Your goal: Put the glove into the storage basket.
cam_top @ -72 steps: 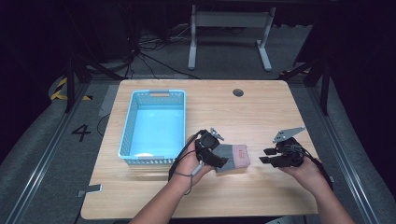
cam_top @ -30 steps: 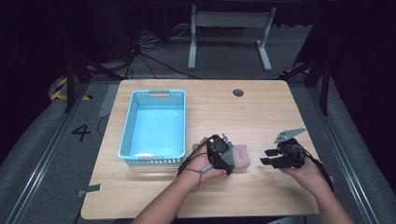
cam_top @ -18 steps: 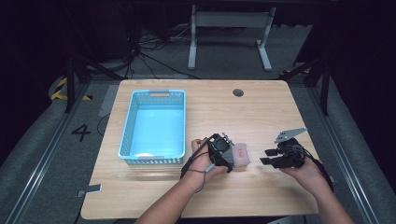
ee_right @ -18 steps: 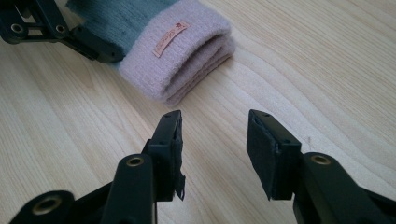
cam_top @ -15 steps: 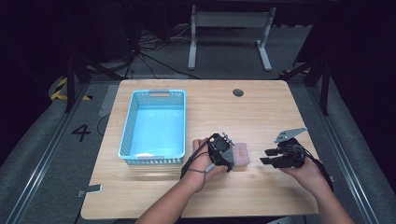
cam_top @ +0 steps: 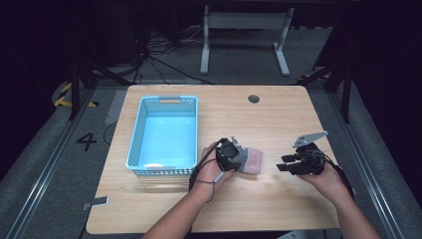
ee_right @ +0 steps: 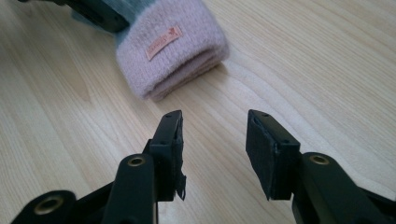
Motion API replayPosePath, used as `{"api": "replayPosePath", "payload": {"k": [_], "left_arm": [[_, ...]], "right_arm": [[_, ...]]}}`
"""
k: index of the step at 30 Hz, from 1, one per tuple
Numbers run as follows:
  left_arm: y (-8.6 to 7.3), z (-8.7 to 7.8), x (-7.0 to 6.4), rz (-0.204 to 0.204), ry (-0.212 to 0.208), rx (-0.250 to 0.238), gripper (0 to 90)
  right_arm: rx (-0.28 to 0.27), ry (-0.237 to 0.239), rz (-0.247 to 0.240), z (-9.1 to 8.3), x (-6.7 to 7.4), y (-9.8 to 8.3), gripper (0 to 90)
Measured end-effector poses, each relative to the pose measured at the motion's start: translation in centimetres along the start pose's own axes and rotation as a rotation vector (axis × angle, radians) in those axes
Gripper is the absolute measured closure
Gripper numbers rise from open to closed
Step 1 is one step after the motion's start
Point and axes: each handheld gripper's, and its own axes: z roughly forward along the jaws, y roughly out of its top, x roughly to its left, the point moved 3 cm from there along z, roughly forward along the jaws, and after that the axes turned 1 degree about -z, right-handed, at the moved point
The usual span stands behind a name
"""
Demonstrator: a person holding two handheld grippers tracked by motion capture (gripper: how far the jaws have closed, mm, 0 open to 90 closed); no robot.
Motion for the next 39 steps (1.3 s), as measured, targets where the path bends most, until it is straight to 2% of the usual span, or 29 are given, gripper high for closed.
{"api": "replayPosePath", "payload": {"k": [4, 6, 10, 12, 16, 21, 25, 26, 28, 39], "left_arm": [[0.4, -1.6, 0.1, -0.004, 0.001, -0.023, 64.4], [0.7, -2.7, 0.2, -0.016, -0.017, -0.052, 64.3], [0.9, -3.8, 0.4, -0.036, -0.036, -0.084, 64.1], [1.1, -4.4, 0.5, -0.036, -0.048, -0.104, 64.0], [1.4, -5.9, 0.8, -0.03, -0.041, -0.118, 63.8], [1.4, -8.2, 2.4, -0.054, -0.027, -0.142, 63.6], [1.4, -9.3, 3.3, -0.057, -0.019, -0.156, 63.6], [1.3, -9.9, 3.9, -0.062, -0.013, -0.16, 63.5], [1.2, -10.1, 4.2, -0.064, -0.007, -0.16, 63.5], [-0.3, -12.6, 7.5, -0.088, 0.024, -0.167, 63.1]], "right_arm": [[-0.001, -0.001, 0.004, 0.1, -0.3, 0.2, 57.0], [0.0, 0.003, 0.005, 0.2, -0.7, 0.3, 57.2], [0.004, 0.003, 0.007, 0.4, -1.1, 0.5, 57.2], [0.003, 0.005, 0.011, 0.5, -1.3, 0.6, 57.2], [0.006, 0.008, 0.014, 0.8, -1.5, 0.8, 57.1], [0.01, 0.014, 0.015, 1.0, -1.7, 0.8, 57.1], [0.009, 0.011, 0.02, 1.0, -1.8, 0.7, 57.1], [0.011, 0.011, 0.024, 0.9, -1.9, 0.6, 57.1], [0.011, 0.01, 0.025, 0.9, -1.9, 0.5, 57.1], [0.021, 0.004, 0.044, 0.9, -1.9, -0.2, 57.1]]}}
